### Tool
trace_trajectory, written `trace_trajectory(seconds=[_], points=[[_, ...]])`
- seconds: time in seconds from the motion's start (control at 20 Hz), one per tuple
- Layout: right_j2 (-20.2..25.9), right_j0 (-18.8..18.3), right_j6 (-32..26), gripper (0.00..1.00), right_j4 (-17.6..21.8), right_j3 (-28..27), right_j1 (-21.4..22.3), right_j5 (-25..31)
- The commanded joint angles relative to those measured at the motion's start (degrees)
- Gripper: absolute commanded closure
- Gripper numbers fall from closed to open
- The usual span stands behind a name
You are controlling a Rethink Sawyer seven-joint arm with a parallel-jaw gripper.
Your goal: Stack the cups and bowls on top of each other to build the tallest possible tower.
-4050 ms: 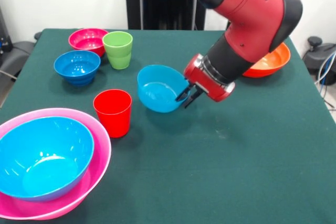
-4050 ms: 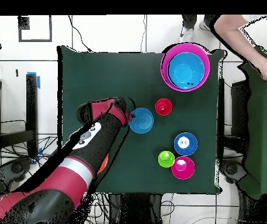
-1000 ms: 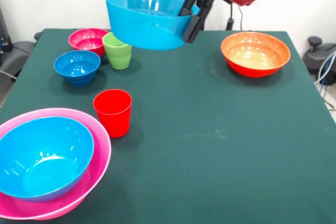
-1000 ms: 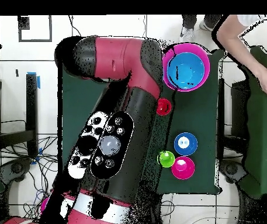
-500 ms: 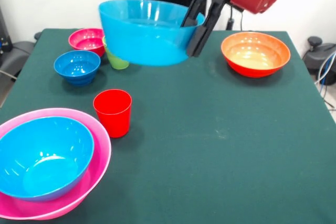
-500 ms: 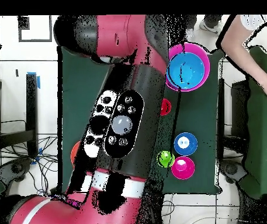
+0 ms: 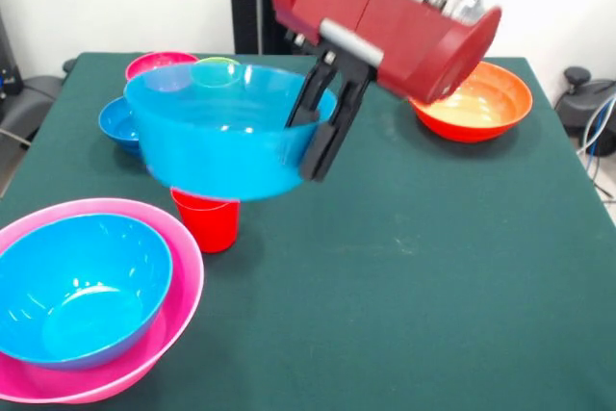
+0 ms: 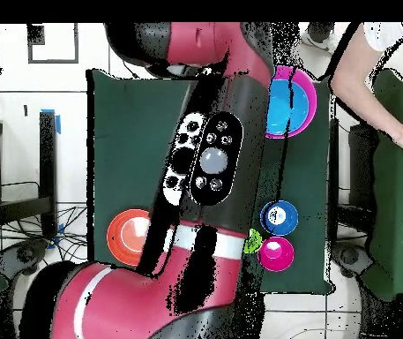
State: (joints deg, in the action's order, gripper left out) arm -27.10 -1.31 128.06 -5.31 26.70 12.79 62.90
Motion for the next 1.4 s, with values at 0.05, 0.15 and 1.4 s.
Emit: trace_trajectory(seconds=[0.05, 0.15, 1.4], points=[[6.9, -2.2, -19.6, 1.0, -0.1, -8.4, -5.0, 10.2], [6.4, -2.6, -20.1, 1.0, -0.5, -9.9, -5.7, 11.1], [-1.5, -3.4, -22.5, 1.0, -3.6, -17.9, -4.1, 24.4]])
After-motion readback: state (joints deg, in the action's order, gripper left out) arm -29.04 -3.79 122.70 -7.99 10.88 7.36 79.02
